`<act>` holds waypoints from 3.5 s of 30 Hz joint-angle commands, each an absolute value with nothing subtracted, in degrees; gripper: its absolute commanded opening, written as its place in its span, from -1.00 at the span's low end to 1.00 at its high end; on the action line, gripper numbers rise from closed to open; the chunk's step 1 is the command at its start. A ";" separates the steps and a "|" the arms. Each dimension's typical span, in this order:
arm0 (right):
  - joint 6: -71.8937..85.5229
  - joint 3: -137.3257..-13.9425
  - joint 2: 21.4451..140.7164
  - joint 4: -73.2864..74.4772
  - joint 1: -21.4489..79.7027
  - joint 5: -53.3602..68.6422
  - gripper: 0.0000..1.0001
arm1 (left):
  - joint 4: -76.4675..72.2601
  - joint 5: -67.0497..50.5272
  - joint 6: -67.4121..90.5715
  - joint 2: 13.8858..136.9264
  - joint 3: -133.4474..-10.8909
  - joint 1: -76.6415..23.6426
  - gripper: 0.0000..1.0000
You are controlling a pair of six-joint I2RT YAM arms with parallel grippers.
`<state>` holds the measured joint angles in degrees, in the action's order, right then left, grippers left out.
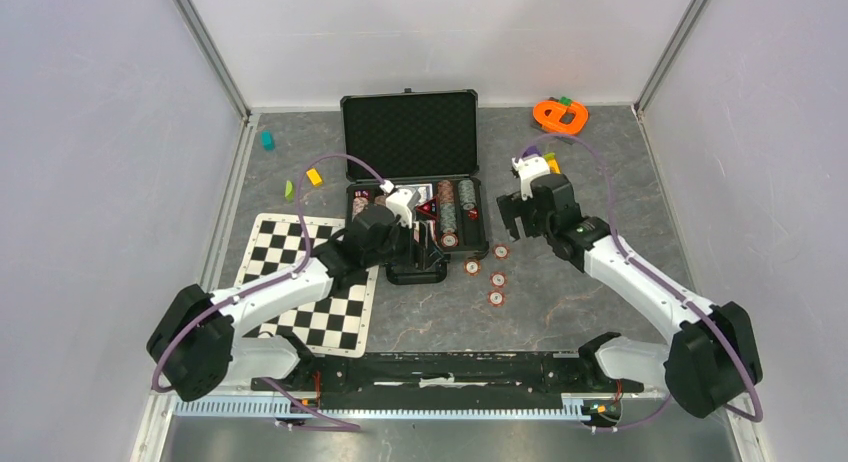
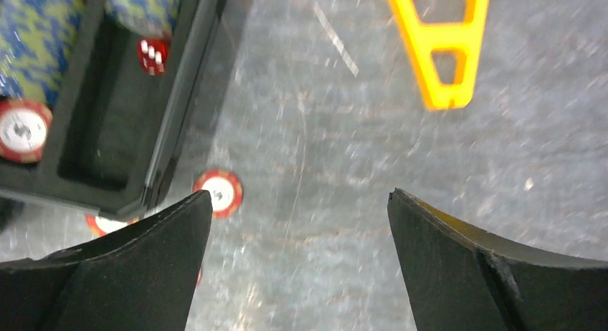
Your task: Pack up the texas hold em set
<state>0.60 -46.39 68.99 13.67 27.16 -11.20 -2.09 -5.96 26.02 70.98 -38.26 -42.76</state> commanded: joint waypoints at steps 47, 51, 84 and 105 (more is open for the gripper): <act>14.56 -50.09 91.83 8.54 29.27 -1.26 0.39 | -12.23 20.21 20.83 43.71 -20.65 -43.13 0.82; 15.02 -46.00 91.08 2.92 29.27 -0.24 0.32 | -12.13 20.36 20.72 43.68 -20.57 -43.15 0.82; 18.25 -49.83 85.59 2.83 31.37 11.50 0.25 | -23.04 -9.01 17.13 70.15 -28.02 -49.29 0.13; 18.72 -63.56 100.71 0.44 34.62 16.63 -0.64 | -17.11 -7.45 22.75 85.66 -35.75 -37.44 0.02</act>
